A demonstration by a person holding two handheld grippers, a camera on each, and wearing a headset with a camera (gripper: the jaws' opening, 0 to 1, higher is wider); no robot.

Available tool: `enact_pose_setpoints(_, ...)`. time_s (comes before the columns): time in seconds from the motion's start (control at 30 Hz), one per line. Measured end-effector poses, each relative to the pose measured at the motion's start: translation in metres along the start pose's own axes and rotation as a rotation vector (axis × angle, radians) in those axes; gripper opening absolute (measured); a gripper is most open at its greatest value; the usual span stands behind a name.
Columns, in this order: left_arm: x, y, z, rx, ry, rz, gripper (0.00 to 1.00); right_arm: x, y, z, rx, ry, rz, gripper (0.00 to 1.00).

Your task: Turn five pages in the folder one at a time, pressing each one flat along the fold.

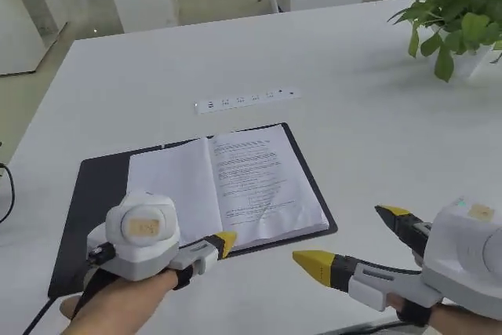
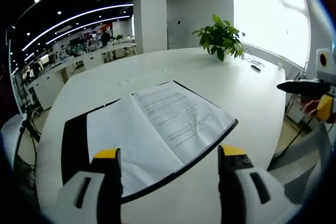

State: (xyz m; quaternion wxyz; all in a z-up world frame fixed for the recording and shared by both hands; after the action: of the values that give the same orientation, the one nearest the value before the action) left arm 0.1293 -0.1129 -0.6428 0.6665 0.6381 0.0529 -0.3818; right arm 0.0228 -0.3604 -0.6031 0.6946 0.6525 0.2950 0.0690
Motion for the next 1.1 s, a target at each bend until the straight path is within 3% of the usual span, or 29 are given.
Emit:
enact_pose_setpoints(0.17,0.026,0.014,0.022,0.036,-0.049,0.037,0.71,0.0,-0.001,0.0,0.008,0.006,0.004,0.93)
enact_pose_setpoints(0.3,0.047,0.015,0.035,0.047,-0.066,0.012,0.68,0.0,-0.001,0.002,0.009,0.004,0.003,0.93)
enact_pose_setpoints(0.53,0.079,0.012,0.048,0.073,-0.07,-0.02,0.62,-0.003,-0.002,0.008,0.041,-0.024,0.014,0.91)
enact_pose_setpoints(0.73,0.099,0.01,0.05,0.073,-0.059,-0.038,0.56,-0.004,-0.003,0.01,0.059,-0.036,0.02,0.89)
enact_pose_setpoints(1.1,0.12,-0.018,0.043,0.103,0.001,-0.135,0.42,-0.004,-0.007,0.009,0.065,-0.027,0.002,0.88)
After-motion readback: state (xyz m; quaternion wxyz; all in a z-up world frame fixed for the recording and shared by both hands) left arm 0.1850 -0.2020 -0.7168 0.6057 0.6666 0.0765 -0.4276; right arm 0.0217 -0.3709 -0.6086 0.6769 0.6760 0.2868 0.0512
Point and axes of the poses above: the centre of the closed fingertips' face, and the gripper's own axes: x roughly forward along the fingers, z roughly to its right, y roughly out of its top, the point moved 10 cm from there along -x, roughly backward along the fingers, and after that the axes turned 13 degrees about -x, right-handed, at the moved point
